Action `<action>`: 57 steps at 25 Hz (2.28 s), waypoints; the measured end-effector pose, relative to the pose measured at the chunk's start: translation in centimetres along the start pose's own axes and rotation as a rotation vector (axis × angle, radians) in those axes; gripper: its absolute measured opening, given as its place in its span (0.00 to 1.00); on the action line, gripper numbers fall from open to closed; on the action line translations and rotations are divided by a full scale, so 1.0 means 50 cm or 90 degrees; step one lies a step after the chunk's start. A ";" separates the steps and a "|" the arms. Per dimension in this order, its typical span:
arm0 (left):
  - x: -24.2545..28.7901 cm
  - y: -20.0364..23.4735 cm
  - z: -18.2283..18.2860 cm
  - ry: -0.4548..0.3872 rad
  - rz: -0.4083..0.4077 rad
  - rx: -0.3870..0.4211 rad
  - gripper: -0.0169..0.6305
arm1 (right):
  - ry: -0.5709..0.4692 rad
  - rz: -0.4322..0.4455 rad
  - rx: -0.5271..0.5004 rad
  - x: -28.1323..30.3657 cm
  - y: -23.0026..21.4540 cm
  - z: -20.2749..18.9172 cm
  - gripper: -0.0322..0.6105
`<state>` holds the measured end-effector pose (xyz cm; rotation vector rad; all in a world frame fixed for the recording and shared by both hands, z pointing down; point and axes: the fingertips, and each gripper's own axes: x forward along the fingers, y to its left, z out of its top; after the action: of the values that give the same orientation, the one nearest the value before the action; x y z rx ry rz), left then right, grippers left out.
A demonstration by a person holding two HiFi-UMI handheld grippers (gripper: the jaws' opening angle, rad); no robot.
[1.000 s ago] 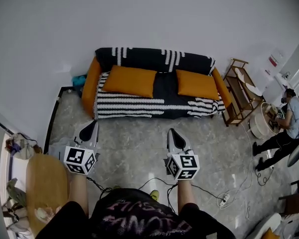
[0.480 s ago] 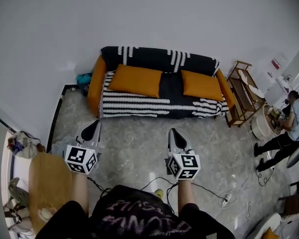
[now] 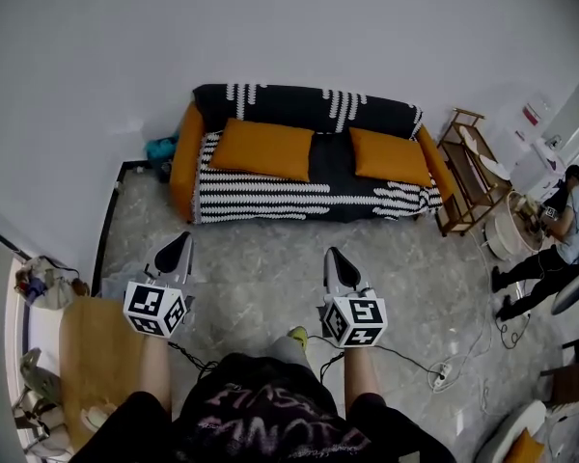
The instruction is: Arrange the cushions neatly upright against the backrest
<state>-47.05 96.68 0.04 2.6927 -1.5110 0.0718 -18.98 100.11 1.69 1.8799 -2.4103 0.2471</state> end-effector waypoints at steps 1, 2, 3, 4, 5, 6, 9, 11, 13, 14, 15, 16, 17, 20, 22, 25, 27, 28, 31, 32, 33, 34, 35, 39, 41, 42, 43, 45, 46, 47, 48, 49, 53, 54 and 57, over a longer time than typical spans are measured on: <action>0.004 -0.002 -0.003 0.002 -0.003 0.000 0.03 | 0.000 -0.002 0.003 0.001 -0.003 -0.003 0.07; 0.010 -0.004 -0.005 0.004 -0.007 0.000 0.03 | 0.000 -0.004 0.006 0.002 -0.007 -0.006 0.07; 0.016 -0.007 -0.008 0.007 -0.010 0.000 0.03 | 0.001 -0.006 0.010 0.004 -0.012 -0.009 0.07; 0.024 -0.010 -0.010 0.010 -0.014 0.001 0.03 | 0.001 -0.009 0.013 0.008 -0.019 -0.013 0.07; 0.034 -0.012 -0.012 0.013 -0.016 0.003 0.03 | 0.002 -0.011 0.017 0.013 -0.026 -0.016 0.07; 0.045 -0.013 -0.013 0.015 -0.018 0.005 0.03 | 0.003 -0.014 0.021 0.021 -0.034 -0.019 0.07; 0.082 -0.010 -0.018 0.022 -0.020 0.009 0.03 | 0.006 -0.013 0.031 0.049 -0.059 -0.028 0.07; 0.111 -0.006 -0.018 0.026 -0.020 0.016 0.03 | 0.003 -0.014 0.037 0.078 -0.081 -0.028 0.07; 0.143 0.002 -0.018 0.027 -0.019 0.018 0.03 | 0.003 -0.016 0.038 0.111 -0.102 -0.022 0.07; 0.157 0.007 -0.019 0.028 -0.018 0.016 0.03 | 0.003 -0.015 0.035 0.123 -0.110 -0.018 0.07; 0.170 0.012 -0.020 0.029 -0.017 0.013 0.03 | 0.003 -0.014 0.033 0.132 -0.117 -0.016 0.07; 0.183 0.018 -0.020 0.030 -0.014 0.009 0.03 | 0.003 -0.013 0.030 0.141 -0.124 -0.014 0.07; 0.198 0.024 -0.019 0.029 -0.010 0.006 0.03 | 0.005 -0.013 0.030 0.151 -0.133 -0.014 0.07; 0.243 0.029 -0.026 0.035 -0.015 0.002 0.03 | 0.015 -0.023 0.043 0.185 -0.167 -0.020 0.07; 0.275 0.029 -0.038 0.048 -0.020 0.004 0.03 | 0.021 -0.027 0.049 0.207 -0.190 -0.027 0.07; 0.320 0.039 -0.046 0.057 -0.018 0.004 0.03 | 0.026 -0.025 0.052 0.248 -0.215 -0.032 0.07; 0.352 0.050 -0.049 0.060 -0.016 0.005 0.03 | 0.029 -0.023 0.053 0.280 -0.230 -0.037 0.07; 0.368 0.054 -0.053 0.063 -0.016 0.007 0.03 | 0.030 -0.022 0.052 0.296 -0.239 -0.039 0.07; 0.420 0.069 -0.061 0.072 -0.012 0.012 0.03 | 0.029 -0.019 0.054 0.349 -0.268 -0.044 0.07; 0.438 0.074 -0.063 0.074 -0.010 0.012 0.03 | 0.031 -0.016 0.055 0.367 -0.278 -0.046 0.07; 0.457 0.079 -0.063 0.077 -0.007 0.010 0.03 | 0.033 -0.014 0.056 0.385 -0.289 -0.046 0.07; 0.476 0.082 -0.063 0.079 -0.005 0.010 0.03 | 0.036 -0.011 0.056 0.403 -0.300 -0.045 0.07; 0.496 0.084 -0.063 0.082 -0.002 0.010 0.03 | 0.038 -0.008 0.056 0.421 -0.313 -0.044 0.07; 0.584 0.091 -0.061 0.095 0.015 0.004 0.03 | 0.051 0.011 0.051 0.497 -0.373 -0.032 0.07; 0.622 0.089 -0.058 0.102 0.022 0.005 0.03 | 0.053 0.018 0.051 0.530 -0.404 -0.022 0.07; 0.639 0.087 -0.056 0.103 0.024 0.006 0.03 | 0.053 0.020 0.051 0.544 -0.418 -0.017 0.07; 0.654 0.084 -0.054 0.104 0.024 0.007 0.03 | 0.052 0.021 0.049 0.557 -0.431 -0.012 0.07; 0.679 0.079 -0.052 0.109 0.024 0.008 0.03 | 0.051 0.024 0.047 0.581 -0.453 -0.003 0.07; 0.691 0.078 -0.051 0.113 0.024 0.009 0.03 | 0.050 0.025 0.049 0.592 -0.462 0.002 0.07; 0.700 0.078 -0.050 0.117 0.024 0.011 0.03 | 0.049 0.026 0.049 0.601 -0.469 0.006 0.07; 0.708 0.080 -0.047 0.120 0.026 0.013 0.03 | 0.049 0.027 0.049 0.609 -0.474 0.010 0.07; 0.716 0.084 -0.042 0.120 0.028 0.015 0.03 | 0.049 0.030 0.049 0.617 -0.478 0.013 0.07; 0.749 0.098 -0.018 0.108 0.039 0.018 0.03 | 0.044 0.041 0.058 0.649 -0.493 0.022 0.07; 0.756 0.100 -0.017 0.108 0.040 0.018 0.03 | 0.044 0.042 0.058 0.657 -0.496 0.023 0.07; 0.778 0.110 -0.024 0.111 0.042 0.022 0.03 | 0.045 0.043 0.055 0.685 -0.504 0.020 0.07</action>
<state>-31.53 60.78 3.92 2.5834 -1.5580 0.3291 -3.00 61.21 8.12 1.7914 -2.4561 0.4206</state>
